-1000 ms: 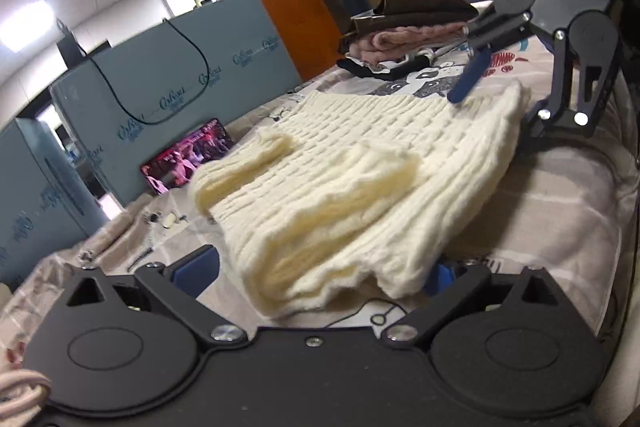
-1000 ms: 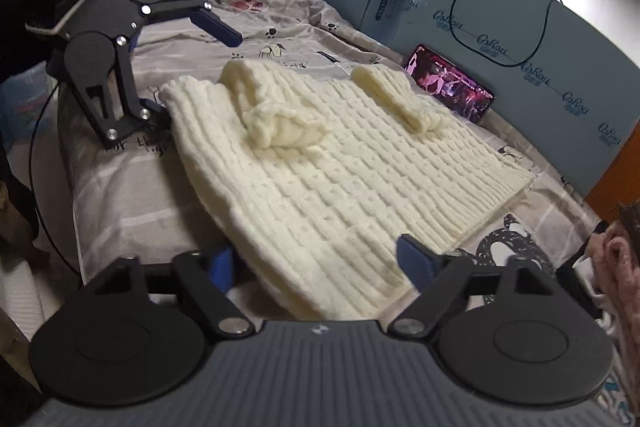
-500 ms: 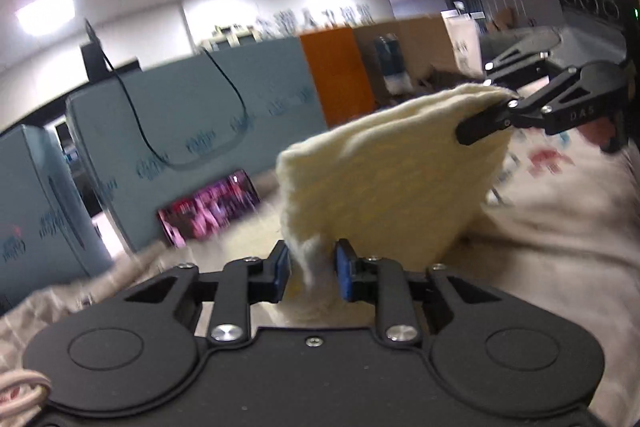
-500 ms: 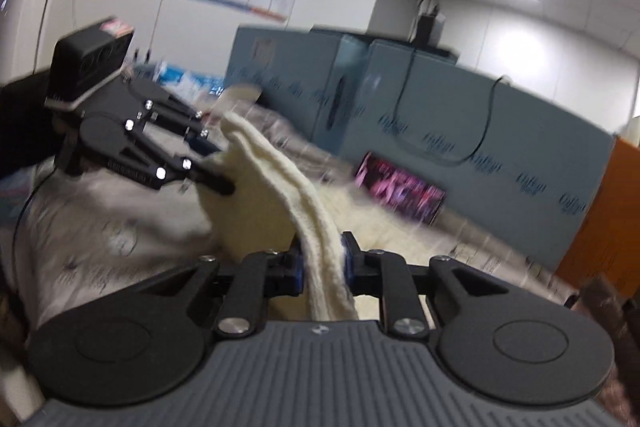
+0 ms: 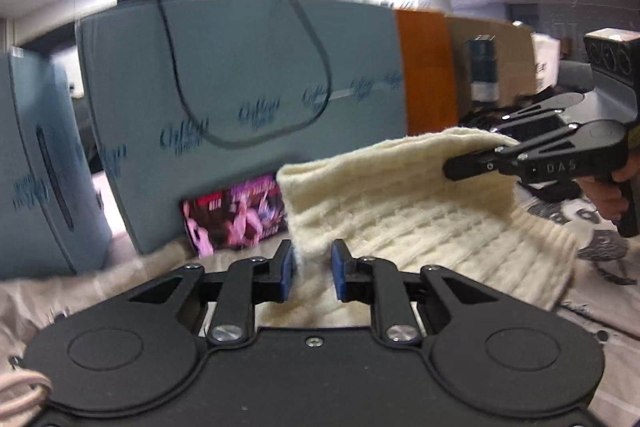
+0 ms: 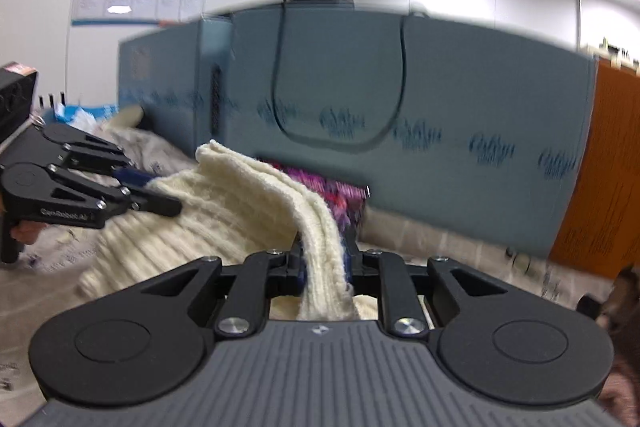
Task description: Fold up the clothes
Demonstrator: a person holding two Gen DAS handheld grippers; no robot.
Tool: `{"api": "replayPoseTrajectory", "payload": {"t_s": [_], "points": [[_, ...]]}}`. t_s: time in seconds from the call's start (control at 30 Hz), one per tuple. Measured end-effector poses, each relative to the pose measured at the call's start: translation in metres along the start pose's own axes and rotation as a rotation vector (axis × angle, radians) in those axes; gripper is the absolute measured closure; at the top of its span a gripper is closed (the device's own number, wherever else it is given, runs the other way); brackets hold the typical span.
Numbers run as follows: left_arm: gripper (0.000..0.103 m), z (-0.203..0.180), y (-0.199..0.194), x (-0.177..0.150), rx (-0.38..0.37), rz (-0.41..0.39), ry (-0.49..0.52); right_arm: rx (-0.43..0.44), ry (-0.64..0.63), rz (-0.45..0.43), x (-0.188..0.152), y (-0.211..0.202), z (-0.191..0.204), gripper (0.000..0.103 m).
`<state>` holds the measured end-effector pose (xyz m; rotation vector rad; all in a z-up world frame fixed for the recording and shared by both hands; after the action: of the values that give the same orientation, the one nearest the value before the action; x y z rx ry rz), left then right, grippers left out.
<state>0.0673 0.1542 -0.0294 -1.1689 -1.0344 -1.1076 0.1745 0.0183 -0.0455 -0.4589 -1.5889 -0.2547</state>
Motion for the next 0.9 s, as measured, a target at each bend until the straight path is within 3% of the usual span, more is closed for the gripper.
{"api": "replayPoseTrajectory", "payload": {"t_s": [0.13,0.23,0.37,0.5,0.6,0.67,0.77,0.9], "points": [[0.071,0.005,0.009,-0.01,0.05,0.057,-0.063,-0.021,0.026,0.061,-0.021,0.014,-0.01,0.085],[0.064,0.008,0.012,-0.013,0.093,0.08,-0.085,-0.054,0.041,0.097,-0.034,0.017,-0.014,0.072],[0.045,0.016,0.018,-0.021,0.153,0.109,-0.082,-0.104,0.04,0.136,-0.047,0.014,-0.02,0.053],[0.043,0.02,0.021,-0.027,0.178,0.126,-0.1,-0.126,0.055,0.164,-0.057,0.016,-0.024,0.05],[0.035,0.025,0.015,-0.021,0.186,0.112,-0.139,-0.152,0.081,0.166,-0.053,0.014,-0.027,0.046],[0.021,0.032,0.006,-0.013,0.17,0.101,-0.229,-0.17,0.122,0.143,-0.044,0.008,-0.029,0.036],[0.009,0.043,-0.01,-0.002,0.144,0.079,-0.402,-0.182,0.242,0.099,-0.026,-0.006,-0.034,0.025],[0.007,0.038,-0.028,-0.004,0.057,0.12,-0.6,-0.167,0.424,0.099,-0.017,-0.024,-0.037,0.022]]}}
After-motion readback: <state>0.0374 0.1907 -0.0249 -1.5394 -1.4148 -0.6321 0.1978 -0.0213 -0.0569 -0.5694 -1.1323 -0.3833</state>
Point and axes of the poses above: each gripper's, at about its wrist camera, not at the fingertips, and y roughly the way its jaws point, z to its left, x to its top, the point moved 10 cm from there along y, roughly the way its jaws point, and after that the axes turned 14 degrees about -z, right-handed, at the moved point
